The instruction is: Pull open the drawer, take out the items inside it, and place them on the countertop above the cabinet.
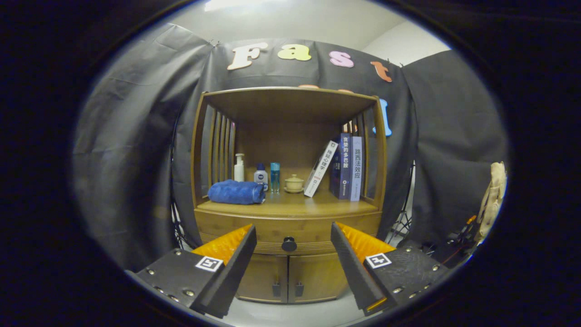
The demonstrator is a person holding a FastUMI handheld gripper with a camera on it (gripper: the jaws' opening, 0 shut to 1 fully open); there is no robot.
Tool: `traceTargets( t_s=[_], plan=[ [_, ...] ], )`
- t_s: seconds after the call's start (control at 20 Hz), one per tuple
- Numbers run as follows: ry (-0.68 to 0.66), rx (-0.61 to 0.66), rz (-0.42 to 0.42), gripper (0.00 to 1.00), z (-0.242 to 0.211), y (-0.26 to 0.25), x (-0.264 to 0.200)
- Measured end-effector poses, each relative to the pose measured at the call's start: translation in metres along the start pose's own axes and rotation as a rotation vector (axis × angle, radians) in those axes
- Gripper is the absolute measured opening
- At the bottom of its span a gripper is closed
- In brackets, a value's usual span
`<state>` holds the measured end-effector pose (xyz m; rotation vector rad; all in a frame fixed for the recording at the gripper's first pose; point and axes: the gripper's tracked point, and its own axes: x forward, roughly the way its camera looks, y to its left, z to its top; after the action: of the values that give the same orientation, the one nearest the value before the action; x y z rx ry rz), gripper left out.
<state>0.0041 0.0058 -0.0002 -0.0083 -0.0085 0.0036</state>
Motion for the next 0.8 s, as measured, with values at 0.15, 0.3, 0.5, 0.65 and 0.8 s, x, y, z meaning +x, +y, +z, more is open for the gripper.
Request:
traceTargets(
  t_s=[0.15,0.3,0.5,0.65,0.8],
  plan=[
    [0.002,-0.003,-0.008,0.99,-0.003,0.000,0.006],
    [0.000,-0.016,-0.002,0.98,-0.006,0.003,0.020],
    [-0.025,-0.014,-0.036,0.98,-0.009,0.002,0.038],
    [-0.038,-0.026,-0.027,0.99,-0.009,0.008,0.055],
    [-0.048,-0.057,0.015,0.98,-0.009,0.016,0.073]
  ],
)
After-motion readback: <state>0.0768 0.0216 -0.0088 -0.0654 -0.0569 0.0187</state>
